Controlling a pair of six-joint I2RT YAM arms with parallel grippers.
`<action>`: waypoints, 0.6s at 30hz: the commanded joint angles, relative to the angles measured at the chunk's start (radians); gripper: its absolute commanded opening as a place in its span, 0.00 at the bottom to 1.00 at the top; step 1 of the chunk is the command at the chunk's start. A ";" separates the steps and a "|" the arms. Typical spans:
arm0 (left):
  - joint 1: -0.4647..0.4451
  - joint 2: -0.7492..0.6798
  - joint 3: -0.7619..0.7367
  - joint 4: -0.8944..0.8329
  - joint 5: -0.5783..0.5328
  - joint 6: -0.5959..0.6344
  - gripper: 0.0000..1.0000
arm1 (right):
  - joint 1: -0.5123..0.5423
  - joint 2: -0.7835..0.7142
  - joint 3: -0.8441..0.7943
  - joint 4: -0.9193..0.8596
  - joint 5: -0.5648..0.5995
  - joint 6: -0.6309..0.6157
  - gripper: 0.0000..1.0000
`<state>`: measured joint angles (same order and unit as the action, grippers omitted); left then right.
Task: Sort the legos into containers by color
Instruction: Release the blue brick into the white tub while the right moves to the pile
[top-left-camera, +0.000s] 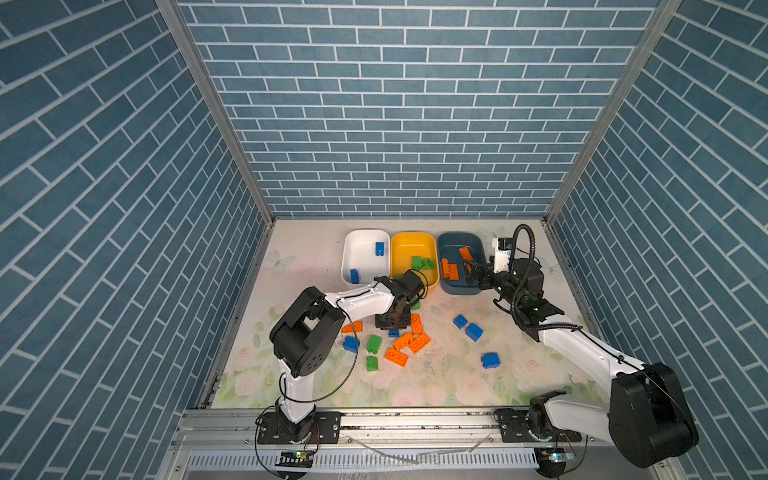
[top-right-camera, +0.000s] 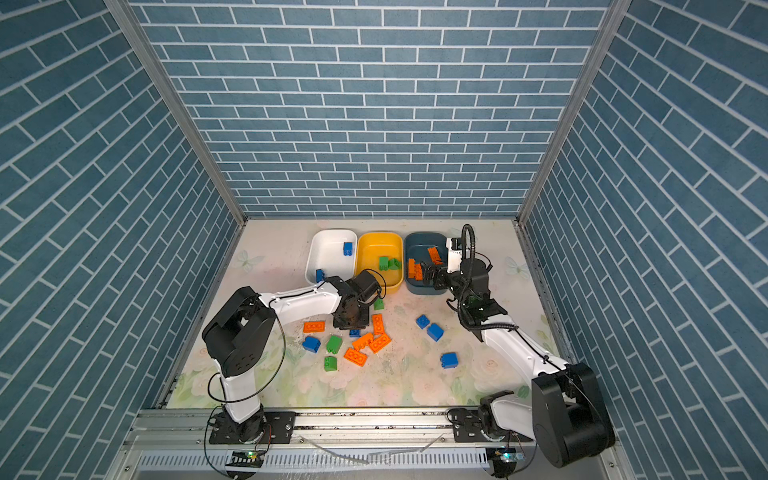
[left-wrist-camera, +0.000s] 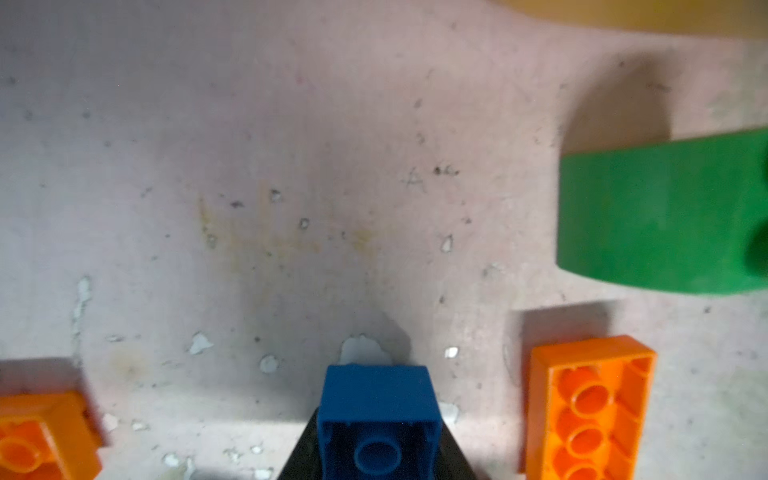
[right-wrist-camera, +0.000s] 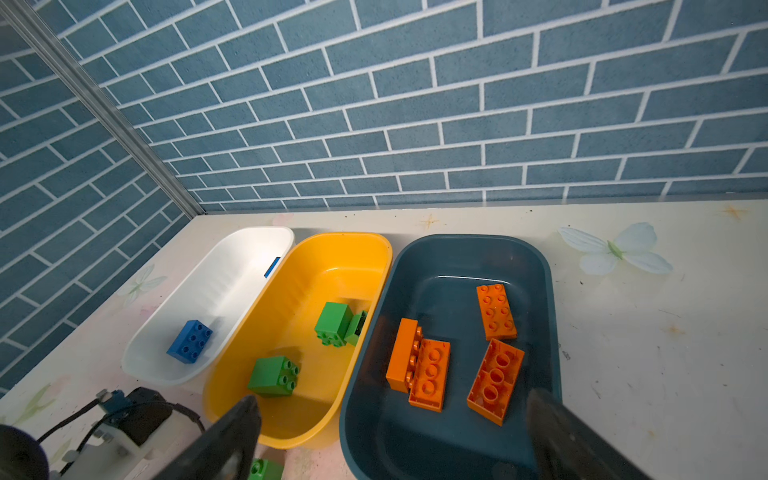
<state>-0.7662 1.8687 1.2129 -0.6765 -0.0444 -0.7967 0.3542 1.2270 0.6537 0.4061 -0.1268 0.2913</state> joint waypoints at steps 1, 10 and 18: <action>-0.001 -0.062 -0.015 -0.014 -0.061 0.014 0.15 | 0.002 0.015 0.012 0.054 -0.034 0.007 0.99; 0.090 -0.178 0.036 -0.087 -0.157 0.082 0.16 | 0.009 0.006 0.023 -0.019 -0.076 -0.041 0.99; 0.244 -0.160 0.171 -0.055 -0.203 0.194 0.17 | 0.022 -0.009 0.001 -0.026 -0.115 -0.104 0.99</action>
<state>-0.5579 1.6947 1.3319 -0.7273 -0.2005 -0.6640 0.3634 1.2392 0.6533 0.3744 -0.2123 0.2390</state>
